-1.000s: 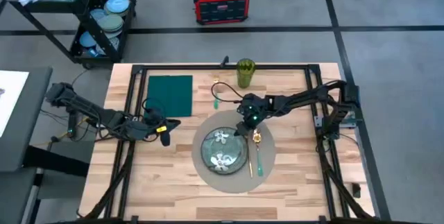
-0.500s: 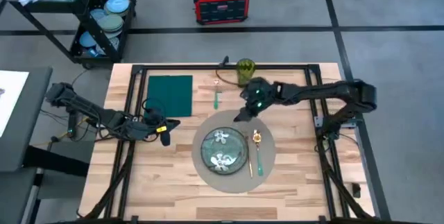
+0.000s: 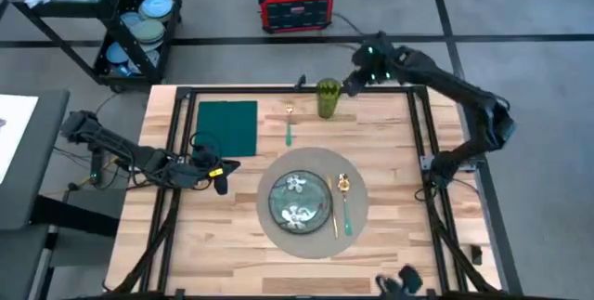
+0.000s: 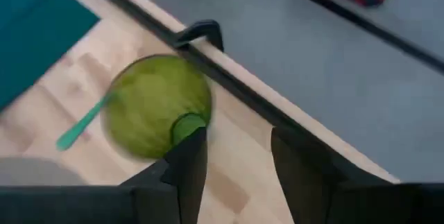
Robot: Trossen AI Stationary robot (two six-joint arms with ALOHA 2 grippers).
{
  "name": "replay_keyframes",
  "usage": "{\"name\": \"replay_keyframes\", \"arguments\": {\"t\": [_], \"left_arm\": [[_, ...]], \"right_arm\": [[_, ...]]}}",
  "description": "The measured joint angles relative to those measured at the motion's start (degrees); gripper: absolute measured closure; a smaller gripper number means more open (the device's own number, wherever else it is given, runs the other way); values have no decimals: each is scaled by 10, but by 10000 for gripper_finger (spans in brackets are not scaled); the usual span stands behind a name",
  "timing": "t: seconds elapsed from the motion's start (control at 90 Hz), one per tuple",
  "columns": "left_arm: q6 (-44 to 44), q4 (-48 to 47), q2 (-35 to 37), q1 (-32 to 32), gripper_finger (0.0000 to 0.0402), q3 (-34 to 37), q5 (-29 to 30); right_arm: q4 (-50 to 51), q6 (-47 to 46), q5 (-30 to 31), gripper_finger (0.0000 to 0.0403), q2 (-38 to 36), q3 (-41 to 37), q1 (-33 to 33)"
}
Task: Set table place
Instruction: Move the green cup on top of the gray placemat
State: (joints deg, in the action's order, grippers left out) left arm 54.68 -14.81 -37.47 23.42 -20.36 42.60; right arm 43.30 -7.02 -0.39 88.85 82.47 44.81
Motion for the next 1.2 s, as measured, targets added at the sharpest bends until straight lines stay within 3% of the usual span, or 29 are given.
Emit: {"name": "replay_keyframes", "arguments": {"t": [0.222, 0.544, 0.711, 0.867, 1.011, 1.2], "left_arm": [[0, -6, 0, 0, 402, 0, -1], [-2, -13, 0, 0, 402, 0, -1], [-4, -13, 0, 0, 402, 0, -2], [-4, -22, 0, 0, 402, 0, -2], [-4, -28, 0, 0, 402, 0, -2], [-1, -28, 0, 0, 402, 0, -2]], "right_arm": [[15, -20, -84, 247, 90, 63, 1], [34, -16, -82, 248, 152, 76, -34], [28, -19, -96, 248, 147, 79, -35], [26, -10, -88, 249, 117, 117, -49], [32, 36, -5, 249, 107, 121, -47], [63, 53, -4, 249, 124, 119, -16]]}}
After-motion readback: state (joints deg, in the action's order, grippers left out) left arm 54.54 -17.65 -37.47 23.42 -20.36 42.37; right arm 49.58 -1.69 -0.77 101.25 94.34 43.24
